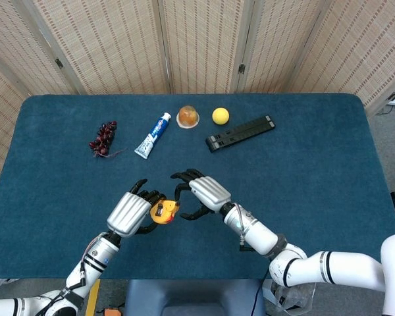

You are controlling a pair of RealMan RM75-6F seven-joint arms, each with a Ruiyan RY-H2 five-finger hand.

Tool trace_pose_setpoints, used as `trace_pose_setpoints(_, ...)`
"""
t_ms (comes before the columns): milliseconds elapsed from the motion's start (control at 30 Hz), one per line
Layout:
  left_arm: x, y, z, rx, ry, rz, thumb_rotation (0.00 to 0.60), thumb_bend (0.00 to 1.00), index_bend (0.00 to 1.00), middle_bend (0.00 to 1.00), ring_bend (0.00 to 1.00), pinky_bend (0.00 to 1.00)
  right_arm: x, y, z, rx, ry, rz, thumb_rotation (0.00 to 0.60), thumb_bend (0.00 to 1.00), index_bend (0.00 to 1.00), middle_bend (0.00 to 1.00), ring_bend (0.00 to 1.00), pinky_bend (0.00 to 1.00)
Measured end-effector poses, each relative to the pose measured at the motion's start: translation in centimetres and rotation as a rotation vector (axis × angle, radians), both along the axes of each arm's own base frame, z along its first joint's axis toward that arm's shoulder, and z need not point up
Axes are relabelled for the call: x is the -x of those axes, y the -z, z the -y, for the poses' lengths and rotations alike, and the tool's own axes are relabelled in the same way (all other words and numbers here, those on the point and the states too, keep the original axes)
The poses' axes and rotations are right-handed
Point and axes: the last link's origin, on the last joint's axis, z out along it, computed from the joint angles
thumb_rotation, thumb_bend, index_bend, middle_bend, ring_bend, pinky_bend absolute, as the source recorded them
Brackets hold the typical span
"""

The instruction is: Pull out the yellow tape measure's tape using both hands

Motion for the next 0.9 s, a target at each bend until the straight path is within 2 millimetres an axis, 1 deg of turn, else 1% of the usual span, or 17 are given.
trace_pose_setpoints(433, 0.28, -0.04, -0.02, -0.006, -0.002, -0.008, 0.6, 0.33, 0.47, 0.51, 0.44, 0.15, 0.22, 0.09, 0.36, 0.007, 0.012, 0.004, 0.6, 0.29, 0.52, 0.17, 0.12, 0.04)
trace_pose_setpoints(500, 0.34, -0.06, -0.04, -0.008, -0.004, -0.008, 0.6, 0.33, 0.47, 0.51, 0.44, 0.15, 0.23, 0.15, 0.4, 0.008, 0.013, 0.004, 0.6, 0.31, 0.52, 0.18, 0.12, 0.04)
trace_pose_setpoints(700, 0.45, -0.07, -0.05, -0.01, -0.005, -0.009, 0.6, 0.33, 0.47, 0.51, 0.44, 0.15, 0.19, 0.22, 0.43, 0.009, 0.013, 0.004, 0.6, 0.44, 0.53, 0.19, 0.13, 0.04)
trace_pose_setpoints(900, 0.57, -0.09, -0.08, -0.013, -0.006, -0.01, 0.6, 0.33, 0.47, 0.51, 0.44, 0.15, 0.23, 0.22, 0.46, 0.013, 0.015, 0.004, 0.6, 0.48, 0.54, 0.19, 0.13, 0.04)
